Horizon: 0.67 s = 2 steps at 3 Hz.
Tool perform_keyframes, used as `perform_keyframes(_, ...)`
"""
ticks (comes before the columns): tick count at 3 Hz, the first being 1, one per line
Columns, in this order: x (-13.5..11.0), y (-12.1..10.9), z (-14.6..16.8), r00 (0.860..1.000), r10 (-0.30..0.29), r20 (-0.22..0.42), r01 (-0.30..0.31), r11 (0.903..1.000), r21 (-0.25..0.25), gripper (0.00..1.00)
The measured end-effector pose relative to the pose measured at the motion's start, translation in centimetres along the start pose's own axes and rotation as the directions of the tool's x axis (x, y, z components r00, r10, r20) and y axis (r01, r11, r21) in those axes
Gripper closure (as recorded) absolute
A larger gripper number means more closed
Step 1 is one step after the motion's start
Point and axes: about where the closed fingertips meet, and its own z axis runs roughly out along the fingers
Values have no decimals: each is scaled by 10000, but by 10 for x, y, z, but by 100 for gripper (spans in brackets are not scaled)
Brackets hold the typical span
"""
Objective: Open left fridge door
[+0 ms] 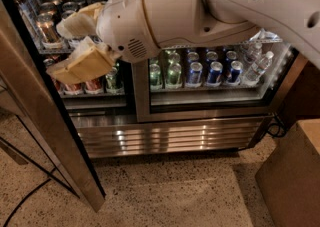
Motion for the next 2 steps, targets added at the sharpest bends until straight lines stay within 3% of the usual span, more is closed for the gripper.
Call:
perform_keyframes(1,-11,19,36,9983,-331,489,404,9870,-1559,66)
perform_keyframes(2,-14,25,42,9969,-469,632,584,9792,-1945,89)
